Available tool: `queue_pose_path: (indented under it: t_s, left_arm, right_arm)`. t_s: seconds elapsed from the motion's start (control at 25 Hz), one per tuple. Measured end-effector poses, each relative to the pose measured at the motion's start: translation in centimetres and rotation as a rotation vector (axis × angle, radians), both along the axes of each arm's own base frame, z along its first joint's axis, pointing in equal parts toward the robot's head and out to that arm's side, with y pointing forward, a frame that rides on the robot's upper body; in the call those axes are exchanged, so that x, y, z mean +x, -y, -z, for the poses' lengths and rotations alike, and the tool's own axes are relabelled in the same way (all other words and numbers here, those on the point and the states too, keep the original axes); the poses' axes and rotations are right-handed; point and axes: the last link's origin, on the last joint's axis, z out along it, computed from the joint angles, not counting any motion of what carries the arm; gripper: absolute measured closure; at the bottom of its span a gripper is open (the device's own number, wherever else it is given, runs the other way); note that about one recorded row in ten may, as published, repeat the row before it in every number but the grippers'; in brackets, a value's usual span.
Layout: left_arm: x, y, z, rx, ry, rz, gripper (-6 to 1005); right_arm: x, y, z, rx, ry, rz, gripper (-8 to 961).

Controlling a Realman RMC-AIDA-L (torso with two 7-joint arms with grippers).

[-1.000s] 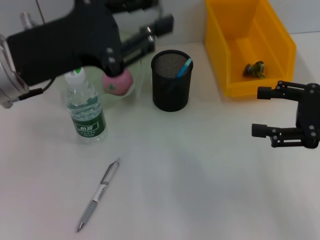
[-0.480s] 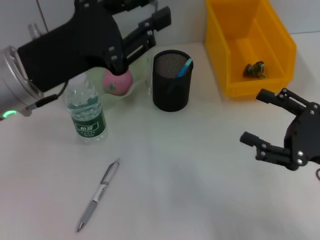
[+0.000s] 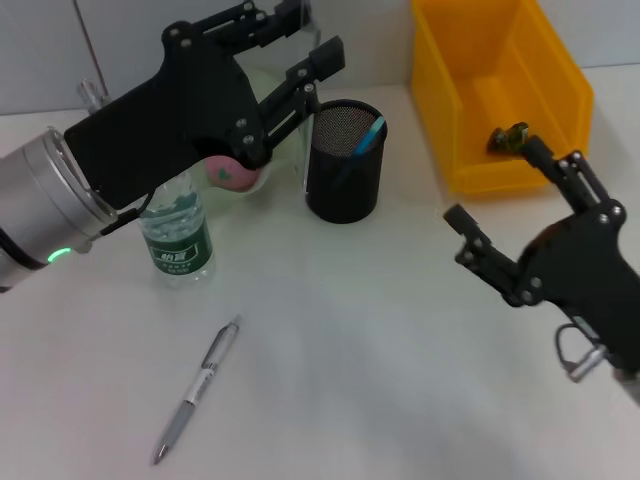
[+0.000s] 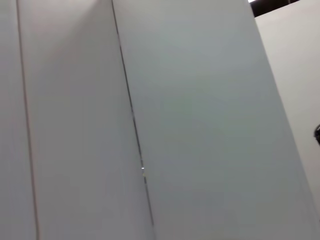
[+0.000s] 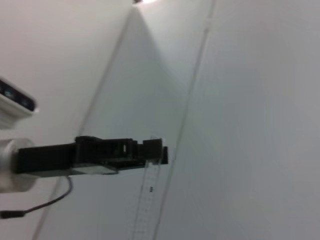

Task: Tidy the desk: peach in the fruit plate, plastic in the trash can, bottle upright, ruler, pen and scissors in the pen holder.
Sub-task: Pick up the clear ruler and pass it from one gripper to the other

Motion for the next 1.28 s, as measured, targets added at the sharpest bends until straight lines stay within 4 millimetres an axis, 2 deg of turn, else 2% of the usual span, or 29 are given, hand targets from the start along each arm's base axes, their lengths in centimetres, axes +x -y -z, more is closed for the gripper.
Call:
queue_pose_path:
  t_s: [0.04,0.32,0.64,0.72,0.76,0.84,1.28]
  left_arm:
    - [-0.2,-0.1,0.2,0.01,0.002,-0.003,620]
    - [-0.9,-0.2,1.3,0.057,0.007,-0.019,619]
    - [-0.9,0.8,3.4,0.084,-0.02,0.015,620]
    - [-0.9,0.8,3.4,0.084,-0.02,0.015,620]
    - [-0.8,1.2,4.2,0.072,-0.034,0.012,620]
    - [-0.9,1.2,4.5,0.065,-0.041,0.001,620]
    - [-1.4,1.3,5.5,0.074,-0.051,-0.033,619]
  right_arm:
    - [-0.7,0.0,0.8,0.014,-0.022,0.027,122]
    - [-2.1,0.2,2.4,-0.01,-0.061,0.052,122]
    - [-3.9,0.8,4.7,-0.004,-0.033,0.099,122]
    - [-4.0,0.7,5.0,-0.012,-0.034,0.113,122]
    - [-4.1,0.5,5.2,-0.019,-0.033,0.124,122]
    - [-4.2,0.3,5.6,-0.031,-0.039,0.16,122]
    - [-4.8,-0.3,6.5,-0.074,-0.054,0.207,123]
